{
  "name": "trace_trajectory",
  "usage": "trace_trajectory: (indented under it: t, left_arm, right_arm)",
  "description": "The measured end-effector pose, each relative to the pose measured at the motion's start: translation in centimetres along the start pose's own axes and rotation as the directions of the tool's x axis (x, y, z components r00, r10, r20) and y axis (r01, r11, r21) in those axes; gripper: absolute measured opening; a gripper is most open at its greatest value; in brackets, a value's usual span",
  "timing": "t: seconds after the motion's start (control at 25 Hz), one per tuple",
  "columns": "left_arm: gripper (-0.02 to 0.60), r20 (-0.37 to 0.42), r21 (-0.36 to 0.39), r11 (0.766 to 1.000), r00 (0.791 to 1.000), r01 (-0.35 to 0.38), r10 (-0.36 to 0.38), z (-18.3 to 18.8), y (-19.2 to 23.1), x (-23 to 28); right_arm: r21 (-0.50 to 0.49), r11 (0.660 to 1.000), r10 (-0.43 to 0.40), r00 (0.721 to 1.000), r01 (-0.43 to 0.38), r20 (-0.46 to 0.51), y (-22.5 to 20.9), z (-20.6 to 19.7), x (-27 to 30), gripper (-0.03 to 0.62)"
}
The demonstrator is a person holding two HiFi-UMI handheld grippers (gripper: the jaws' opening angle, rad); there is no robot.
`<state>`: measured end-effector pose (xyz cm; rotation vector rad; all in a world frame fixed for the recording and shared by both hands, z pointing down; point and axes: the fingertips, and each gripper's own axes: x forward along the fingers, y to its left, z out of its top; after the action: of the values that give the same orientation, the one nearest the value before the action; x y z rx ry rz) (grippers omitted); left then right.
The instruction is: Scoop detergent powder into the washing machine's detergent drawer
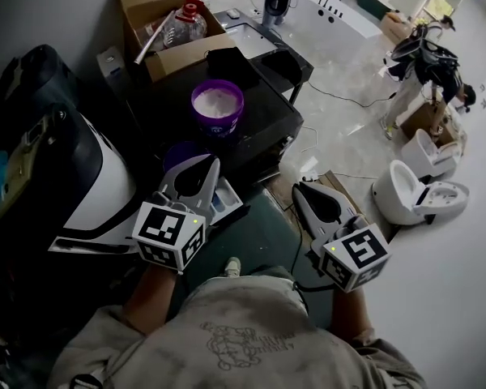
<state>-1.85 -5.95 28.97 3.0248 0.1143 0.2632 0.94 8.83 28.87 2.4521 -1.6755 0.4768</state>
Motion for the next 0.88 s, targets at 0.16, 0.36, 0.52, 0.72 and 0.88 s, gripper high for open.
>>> trace_trajectory:
  t: [0.16,0.36,0.52,0.72,0.88]
  left_arm:
    - [0.0,-0.019,-0.003,1.0,1.0,0.001,-0.001,-0.7,0.9,0.9]
    - [0.0,-0.017,0.004,0.999,0.999,-0.049,0.049,-0.8,2.6,2.0]
    - [0.0,-0.023,0.004,0.994,0.994,-0.105,0.105,-0.6,4.0,3.5]
    - [0.0,-0.019,0.008,0.979,0.979,-0.201,0.201,0.0,6.2,6.1]
    - [0.0,-0.023,-0.02,0.957,0.957,-0.291,0.29,0.6,7.6,8.9]
  right_arm:
    - [0.014,1.0,0.011,1.0,-0.011,-0.006,-1.3,-0.3,1.3,0.035]
    - [0.031,0.999,0.044,0.999,-0.044,0.005,-3.3,0.0,3.7,0.035]
    - [-0.016,0.995,0.098,0.995,-0.098,0.019,-5.2,1.4,6.1,0.035]
    - [-0.032,0.983,0.183,0.983,-0.182,0.02,-8.3,2.7,9.6,0.035]
    - [-0.039,0.97,0.242,0.97,-0.241,0.014,-12.0,4.1,12.3,0.035]
